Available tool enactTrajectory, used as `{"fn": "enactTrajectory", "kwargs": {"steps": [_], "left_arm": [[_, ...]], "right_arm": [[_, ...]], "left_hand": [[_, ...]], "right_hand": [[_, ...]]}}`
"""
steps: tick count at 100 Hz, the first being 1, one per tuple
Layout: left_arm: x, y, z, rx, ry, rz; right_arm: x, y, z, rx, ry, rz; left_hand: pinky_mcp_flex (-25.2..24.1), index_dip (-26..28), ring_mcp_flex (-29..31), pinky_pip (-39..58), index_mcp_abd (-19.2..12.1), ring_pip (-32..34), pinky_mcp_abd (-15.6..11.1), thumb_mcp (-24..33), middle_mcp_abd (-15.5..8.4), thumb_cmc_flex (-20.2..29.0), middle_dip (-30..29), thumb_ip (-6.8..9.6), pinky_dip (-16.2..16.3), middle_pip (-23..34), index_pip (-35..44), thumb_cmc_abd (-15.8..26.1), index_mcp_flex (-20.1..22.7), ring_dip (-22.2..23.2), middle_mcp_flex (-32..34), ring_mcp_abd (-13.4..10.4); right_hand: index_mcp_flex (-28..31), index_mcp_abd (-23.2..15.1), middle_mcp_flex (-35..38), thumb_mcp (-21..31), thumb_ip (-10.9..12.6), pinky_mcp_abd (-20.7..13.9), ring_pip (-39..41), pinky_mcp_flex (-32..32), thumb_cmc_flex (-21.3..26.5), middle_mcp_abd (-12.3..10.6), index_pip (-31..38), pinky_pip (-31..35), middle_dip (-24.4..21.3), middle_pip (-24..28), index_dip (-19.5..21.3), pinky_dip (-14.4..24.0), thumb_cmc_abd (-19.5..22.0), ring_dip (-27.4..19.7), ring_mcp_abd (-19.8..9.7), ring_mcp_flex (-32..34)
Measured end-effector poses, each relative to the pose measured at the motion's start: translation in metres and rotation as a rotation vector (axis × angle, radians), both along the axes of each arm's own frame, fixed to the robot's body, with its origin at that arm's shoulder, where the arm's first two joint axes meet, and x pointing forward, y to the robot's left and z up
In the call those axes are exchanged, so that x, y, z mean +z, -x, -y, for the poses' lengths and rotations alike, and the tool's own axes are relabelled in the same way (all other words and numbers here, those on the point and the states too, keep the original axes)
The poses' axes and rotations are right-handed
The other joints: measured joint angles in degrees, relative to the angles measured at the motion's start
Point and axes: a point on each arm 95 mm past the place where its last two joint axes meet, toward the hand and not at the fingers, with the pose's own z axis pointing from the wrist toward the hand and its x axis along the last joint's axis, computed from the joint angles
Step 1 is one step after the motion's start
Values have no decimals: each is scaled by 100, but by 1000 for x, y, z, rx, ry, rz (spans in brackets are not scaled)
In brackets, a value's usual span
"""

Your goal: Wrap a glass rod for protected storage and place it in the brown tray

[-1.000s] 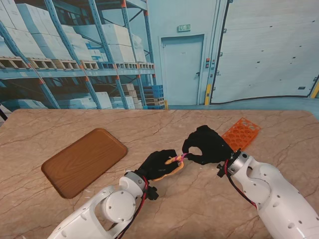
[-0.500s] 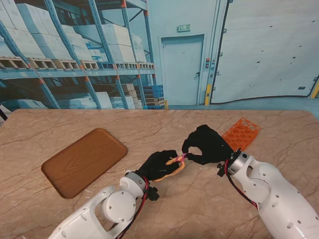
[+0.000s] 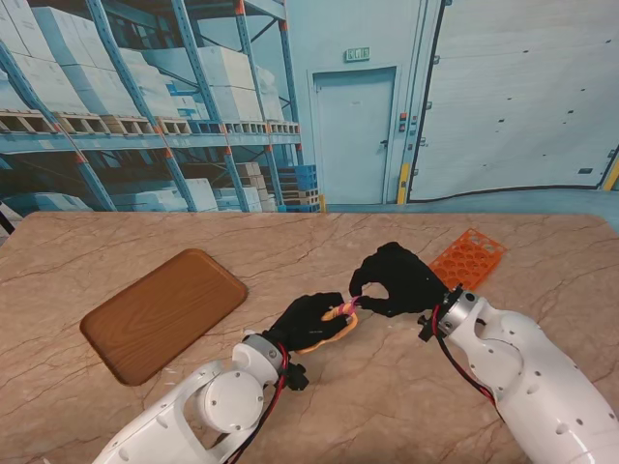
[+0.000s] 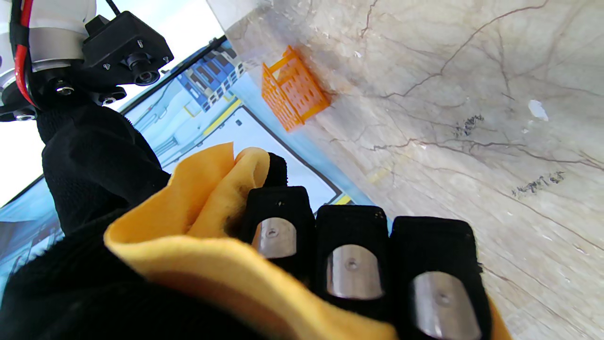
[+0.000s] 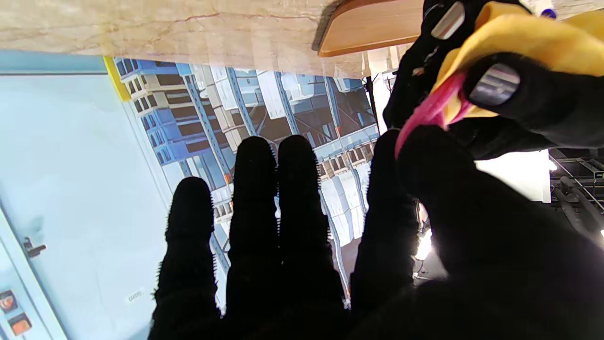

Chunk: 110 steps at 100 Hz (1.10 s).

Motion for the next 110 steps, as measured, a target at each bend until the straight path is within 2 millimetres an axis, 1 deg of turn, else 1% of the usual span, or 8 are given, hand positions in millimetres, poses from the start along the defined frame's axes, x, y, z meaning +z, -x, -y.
{"fn": "enactTrajectory", "kwargs": {"steps": [16, 27, 32, 47, 51, 67, 80, 110], "left_arm": [[-1, 0, 0, -1, -2, -3], [-1, 1, 0, -3, -2, -2], [-1, 1, 0, -3, -2, -1], [-1, 1, 0, -4, -3, -1], [-1, 1, 0, -4, -3, -1], [-1, 0, 0, -3, -3, -1], [-1, 0, -1, -2, -3, -1], [-1, 0, -1, -3, -1, 1]], "right_arm": [[-1, -2, 0, -3, 6, -57], [-1, -3, -1, -15, -6, -75], [-2, -4, -1, -18, -24, -103], [-3, -6, -1, -30, -37, -152], [-4, -7, -1, -34, -39, -159], [-8, -9, -1, -58, -108, -274], [-10, -11, -2, -86, -149, -368], [-15, -11, 1, -127, -223, -483]], "left_hand": [[1, 4, 0, 0, 3, 4, -1, 49, 0, 1, 0, 2, 1, 0, 1, -14, 0, 0, 9, 0], [2, 59, 0, 0, 39, 4, -4, 51, 0, 1, 0, 8, 2, 0, 1, 14, 0, 0, 9, -2], [2, 60, 0, 0, 45, 4, -5, 51, 0, 1, 0, 128, 3, 0, 1, 17, 0, 0, 9, -3], [2, 60, 0, 0, 92, 4, -7, 51, 0, 3, 0, 128, 6, 0, 3, 24, -1, 0, 9, -4], [2, 60, 0, 0, 97, 4, -8, 52, 0, 4, 0, 129, 6, 0, 3, 25, -2, 0, 8, -4], [2, 61, 0, 0, 110, 4, -10, 53, 0, 8, 0, 128, 7, 1, 3, 31, -7, 0, 9, -6], [3, 61, 0, 0, 184, 4, -11, 53, 0, 15, 0, 129, 7, 1, 3, 32, -9, 0, 9, -6], [3, 70, 0, 0, 237, 4, -14, 53, 0, 18, 0, 128, 7, 1, 3, 32, -11, -1, 9, -7]], "right_hand": [[-117, -13, -5, -340, 1, -7, -134, 1, 124, -2, -130, 0, -3, -140, 228, -2, 251, -65, -7, 6], [-117, -52, -7, -391, 1, -8, -136, 1, 124, -2, -147, 0, -4, -148, 240, -5, 251, -68, -7, 5], [-117, -52, -9, -397, 1, -8, -142, 1, 133, -2, -157, 0, -4, -152, 241, -16, 251, -72, -7, 6], [-146, -82, -11, -470, 1, -8, -200, 1, 136, -2, -217, 1, -4, -213, 237, -57, 303, -75, -7, 6], [-150, -94, -11, -483, 1, -8, -201, 1, 136, -2, -218, 1, -5, -214, 204, -57, 303, -75, -7, 5], [-167, -114, -11, -520, 1, -8, -212, 1, 212, -2, -214, 2, -5, -238, -275, -58, 304, -76, -7, 6], [-168, -114, -11, -522, 1, -8, -268, 1, 225, 4, -214, 2, -5, -284, -391, -58, 304, -76, -7, 5], [-168, -114, -73, -653, -1, -8, -272, -2, 284, 18, -214, -10, -5, -294, -591, -59, 304, -76, 0, 4]]}}
